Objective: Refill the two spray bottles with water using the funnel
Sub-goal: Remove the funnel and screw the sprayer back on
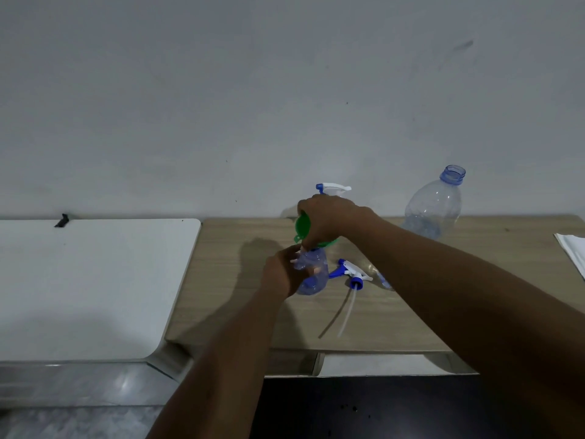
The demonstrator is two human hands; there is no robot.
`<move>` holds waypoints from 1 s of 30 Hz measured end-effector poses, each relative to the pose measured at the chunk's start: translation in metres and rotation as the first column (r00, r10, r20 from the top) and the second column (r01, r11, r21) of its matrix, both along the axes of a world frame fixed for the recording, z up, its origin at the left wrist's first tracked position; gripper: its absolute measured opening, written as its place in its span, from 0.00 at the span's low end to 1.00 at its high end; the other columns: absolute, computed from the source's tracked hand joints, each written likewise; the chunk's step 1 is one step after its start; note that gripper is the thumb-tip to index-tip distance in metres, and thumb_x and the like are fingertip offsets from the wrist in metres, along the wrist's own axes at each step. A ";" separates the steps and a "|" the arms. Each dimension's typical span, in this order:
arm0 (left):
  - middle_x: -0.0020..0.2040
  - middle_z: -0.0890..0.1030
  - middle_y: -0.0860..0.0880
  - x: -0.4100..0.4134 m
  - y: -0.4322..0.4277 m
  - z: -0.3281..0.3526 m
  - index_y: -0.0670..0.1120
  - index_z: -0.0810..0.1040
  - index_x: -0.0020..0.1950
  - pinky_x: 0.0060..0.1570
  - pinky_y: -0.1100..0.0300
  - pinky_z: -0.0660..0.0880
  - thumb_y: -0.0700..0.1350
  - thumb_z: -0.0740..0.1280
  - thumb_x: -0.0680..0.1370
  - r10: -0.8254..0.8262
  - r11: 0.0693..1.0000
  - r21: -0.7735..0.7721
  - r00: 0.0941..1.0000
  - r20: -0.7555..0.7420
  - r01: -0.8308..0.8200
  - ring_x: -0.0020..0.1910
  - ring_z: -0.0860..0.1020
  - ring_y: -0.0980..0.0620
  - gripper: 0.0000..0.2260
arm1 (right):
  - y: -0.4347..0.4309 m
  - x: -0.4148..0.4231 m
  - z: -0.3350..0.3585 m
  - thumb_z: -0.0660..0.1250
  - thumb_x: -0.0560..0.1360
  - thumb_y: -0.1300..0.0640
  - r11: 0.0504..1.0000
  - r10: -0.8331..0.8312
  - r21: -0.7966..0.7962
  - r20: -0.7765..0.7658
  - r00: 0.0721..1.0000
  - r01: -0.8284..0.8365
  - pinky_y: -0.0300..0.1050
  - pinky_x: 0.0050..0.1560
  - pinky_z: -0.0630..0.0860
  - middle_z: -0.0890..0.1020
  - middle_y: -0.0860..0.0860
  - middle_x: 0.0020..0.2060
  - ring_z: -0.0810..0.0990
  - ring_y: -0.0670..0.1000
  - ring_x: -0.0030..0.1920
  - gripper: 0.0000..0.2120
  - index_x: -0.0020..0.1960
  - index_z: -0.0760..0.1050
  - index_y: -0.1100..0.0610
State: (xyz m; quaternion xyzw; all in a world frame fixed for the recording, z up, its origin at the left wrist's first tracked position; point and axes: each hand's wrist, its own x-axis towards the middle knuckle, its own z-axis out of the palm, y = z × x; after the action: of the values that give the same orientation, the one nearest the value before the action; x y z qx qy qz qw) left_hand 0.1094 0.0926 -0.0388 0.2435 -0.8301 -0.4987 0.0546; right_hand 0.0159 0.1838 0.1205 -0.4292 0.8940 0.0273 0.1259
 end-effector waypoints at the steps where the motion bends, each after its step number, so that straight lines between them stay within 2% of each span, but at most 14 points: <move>1: 0.56 0.84 0.51 0.000 0.000 -0.001 0.51 0.78 0.65 0.56 0.53 0.79 0.55 0.81 0.66 0.000 1.000 -0.005 1.000 -0.014 0.000 0.51 0.83 0.53 0.30 | 0.002 -0.004 0.002 0.77 0.64 0.41 1.000 -0.019 -0.015 0.020 1.000 0.019 0.52 0.53 0.80 0.76 0.52 0.58 0.76 0.54 0.55 0.35 0.65 0.70 0.52; 5: 0.57 0.83 0.52 0.001 -0.001 -0.003 0.53 0.77 0.67 0.55 0.58 0.78 0.54 0.80 0.66 -0.027 0.999 -0.035 0.999 -0.039 0.025 0.50 0.82 0.55 0.30 | 0.024 -0.020 0.015 0.78 0.62 0.38 0.981 -0.139 -0.113 0.144 0.980 0.156 0.50 0.46 0.82 0.76 0.52 0.56 0.77 0.54 0.52 0.34 0.61 0.71 0.51; 8: 0.54 0.84 0.53 0.002 0.000 -0.002 0.53 0.78 0.64 0.57 0.52 0.79 0.53 0.80 0.66 -0.013 1.000 0.002 0.998 -0.067 0.013 0.50 0.82 0.54 0.28 | 0.050 -0.024 0.020 0.77 0.66 0.38 0.935 -0.247 -0.186 0.268 0.931 0.302 0.49 0.47 0.82 0.77 0.53 0.54 0.80 0.55 0.51 0.32 0.61 0.72 0.55; 12: 0.49 0.84 0.56 0.004 0.000 -0.003 0.57 0.80 0.58 0.54 0.49 0.80 0.53 0.80 0.65 -0.007 1.000 0.008 0.994 -0.107 0.008 0.48 0.83 0.54 0.23 | 0.092 -0.021 -0.004 0.77 0.67 0.40 0.799 -0.317 -0.265 0.577 0.752 0.540 0.53 0.54 0.82 0.81 0.54 0.50 0.83 0.54 0.51 0.27 0.55 0.72 0.56; 14: 0.47 0.84 0.57 0.004 0.000 -0.004 0.59 0.81 0.57 0.54 0.49 0.80 0.53 0.80 0.65 -0.012 1.000 -0.002 0.992 -0.128 0.011 0.47 0.83 0.55 0.22 | 0.114 -0.015 -0.027 0.77 0.68 0.41 0.722 -0.309 -0.290 0.678 0.667 0.628 0.53 0.55 0.82 0.82 0.55 0.50 0.84 0.53 0.50 0.25 0.53 0.72 0.55; 18: 0.44 0.81 0.61 0.007 0.004 0.002 0.51 0.81 0.60 0.55 0.53 0.79 0.49 0.81 0.67 -0.009 1.000 -0.024 0.990 -0.141 0.006 0.46 0.82 0.55 0.23 | 0.150 0.001 -0.085 0.77 0.58 0.32 0.551 -0.377 -0.407 0.658 0.652 0.729 0.57 0.51 0.82 0.83 0.54 0.45 0.84 0.53 0.47 0.33 0.50 0.74 0.55; 21: 0.43 0.80 0.63 0.007 0.005 0.002 0.53 0.81 0.57 0.55 0.51 0.80 0.48 0.81 0.67 -0.004 1.000 -0.021 0.990 -0.144 0.001 0.45 0.82 0.55 0.21 | 0.166 0.018 -0.129 0.80 0.61 0.38 0.451 -0.446 -0.444 0.639 0.627 0.774 0.50 0.49 0.79 0.81 0.52 0.47 0.81 0.53 0.50 0.29 0.50 0.73 0.54; 23: 0.43 0.81 0.63 0.007 0.005 0.001 0.57 0.78 0.54 0.55 0.51 0.80 0.48 0.81 0.67 -0.001 1.000 -0.018 0.990 -0.139 -0.002 0.45 0.83 0.55 0.20 | 0.171 0.028 -0.153 0.81 0.64 0.45 0.446 -0.449 -0.455 0.631 0.632 0.771 0.46 0.48 0.77 0.80 0.51 0.49 0.80 0.52 0.50 0.27 0.53 0.72 0.55; 25: 0.45 0.83 0.59 0.006 0.005 0.002 0.58 0.78 0.55 0.54 0.53 0.80 0.48 0.81 0.67 -0.001 1.000 -0.018 0.990 -0.139 -0.002 0.46 0.83 0.55 0.20 | 0.172 0.036 -0.172 0.81 0.66 0.50 0.454 -0.430 -0.457 0.640 0.637 0.765 0.44 0.48 0.76 0.79 0.51 0.51 0.80 0.52 0.52 0.26 0.55 0.70 0.55; 28: 0.52 0.83 0.53 0.007 0.007 0.006 0.51 0.79 0.63 0.50 0.65 0.76 0.48 0.80 0.69 -0.008 1.000 -0.010 0.994 -0.110 0.007 0.48 0.81 0.55 0.24 | 0.170 0.042 -0.193 0.79 0.67 0.48 0.459 -0.423 -0.460 0.639 0.643 0.760 0.44 0.49 0.76 0.78 0.50 0.54 0.78 0.51 0.53 0.27 0.58 0.68 0.51; 30: 0.52 0.83 0.52 0.006 0.007 0.007 0.49 0.79 0.65 0.51 0.62 0.77 0.49 0.80 0.68 0.000 1.000 -0.008 0.995 -0.104 -0.001 0.49 0.82 0.54 0.26 | 0.168 0.043 -0.198 0.78 0.67 0.46 0.462 -0.430 -0.483 0.611 0.664 0.744 0.44 0.48 0.76 0.78 0.49 0.54 0.78 0.50 0.53 0.27 0.59 0.67 0.50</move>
State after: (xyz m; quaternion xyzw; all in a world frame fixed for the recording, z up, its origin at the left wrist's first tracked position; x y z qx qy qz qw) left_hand 0.1156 0.0994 -0.0316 0.2172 -0.8282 -0.5072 0.0988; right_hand 0.0590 0.3520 -0.0780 -0.0932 0.8778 -0.4498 0.1361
